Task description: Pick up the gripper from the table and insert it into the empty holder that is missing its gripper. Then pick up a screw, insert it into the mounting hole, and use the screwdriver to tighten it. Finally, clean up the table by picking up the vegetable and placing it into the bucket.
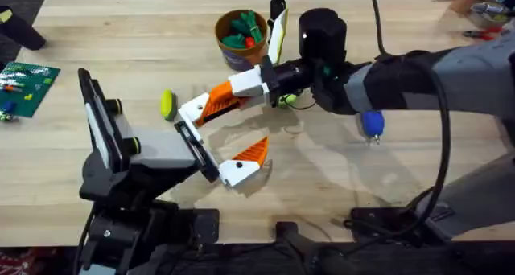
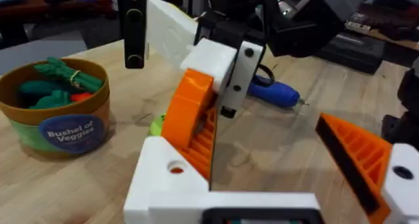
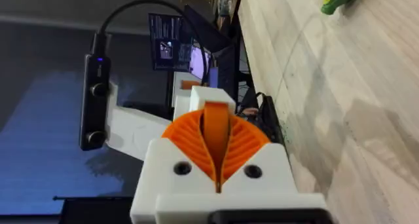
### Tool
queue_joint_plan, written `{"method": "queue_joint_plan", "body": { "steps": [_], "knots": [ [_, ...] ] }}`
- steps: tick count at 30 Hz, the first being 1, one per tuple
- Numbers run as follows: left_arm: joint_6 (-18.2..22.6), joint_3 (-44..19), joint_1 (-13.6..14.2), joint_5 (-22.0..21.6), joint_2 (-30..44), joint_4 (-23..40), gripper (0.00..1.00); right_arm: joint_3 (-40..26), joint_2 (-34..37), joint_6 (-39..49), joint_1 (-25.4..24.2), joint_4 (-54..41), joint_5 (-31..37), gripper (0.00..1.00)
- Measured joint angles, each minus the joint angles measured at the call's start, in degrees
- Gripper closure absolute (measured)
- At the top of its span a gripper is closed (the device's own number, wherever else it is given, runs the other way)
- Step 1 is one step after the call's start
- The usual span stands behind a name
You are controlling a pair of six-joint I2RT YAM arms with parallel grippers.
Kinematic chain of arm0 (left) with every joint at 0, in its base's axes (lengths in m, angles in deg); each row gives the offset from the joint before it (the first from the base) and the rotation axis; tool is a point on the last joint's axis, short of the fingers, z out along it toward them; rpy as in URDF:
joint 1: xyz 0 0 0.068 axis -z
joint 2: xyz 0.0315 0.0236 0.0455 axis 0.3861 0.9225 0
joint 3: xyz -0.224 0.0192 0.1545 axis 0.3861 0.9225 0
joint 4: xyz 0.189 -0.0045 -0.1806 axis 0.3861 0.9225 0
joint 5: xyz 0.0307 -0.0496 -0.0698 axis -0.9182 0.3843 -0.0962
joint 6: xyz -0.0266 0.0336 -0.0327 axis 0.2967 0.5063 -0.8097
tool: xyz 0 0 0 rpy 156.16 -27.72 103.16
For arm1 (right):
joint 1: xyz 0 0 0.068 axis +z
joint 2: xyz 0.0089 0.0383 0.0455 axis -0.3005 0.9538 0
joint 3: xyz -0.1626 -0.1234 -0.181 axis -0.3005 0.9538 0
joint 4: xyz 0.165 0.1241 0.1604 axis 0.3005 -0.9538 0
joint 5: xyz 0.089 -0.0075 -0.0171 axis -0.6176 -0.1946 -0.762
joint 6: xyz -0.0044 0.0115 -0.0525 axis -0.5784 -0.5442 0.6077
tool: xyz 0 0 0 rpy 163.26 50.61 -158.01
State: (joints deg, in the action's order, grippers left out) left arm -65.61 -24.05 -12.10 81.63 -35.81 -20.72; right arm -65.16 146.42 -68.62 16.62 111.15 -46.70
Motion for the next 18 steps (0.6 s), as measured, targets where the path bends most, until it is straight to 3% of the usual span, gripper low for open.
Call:
{"method": "queue_joint_plan", "body": {
  "steps": [11, 12, 18],
  "knots": [
    [0.0, 0.0, 0.0, 0.0, 0.0, 0.0, 0.012, 0.0, 0.0, 0.0, 0.0, 0.0, -0.1, 0.986],
    [0.0, 0.0, 0.0, 0.0, 0.0, 0.0, 0.012, 0.0, 0.0, 0.0, 0.0, 0.0, -0.1, 0.948],
    [1.3, -0.1, 0.1, 1.3, 0.0, 0.2, 0.013, 0.6, 0.0, 0.6, 0.4, -1.4, 2.2, 0.121]
  ]
}}
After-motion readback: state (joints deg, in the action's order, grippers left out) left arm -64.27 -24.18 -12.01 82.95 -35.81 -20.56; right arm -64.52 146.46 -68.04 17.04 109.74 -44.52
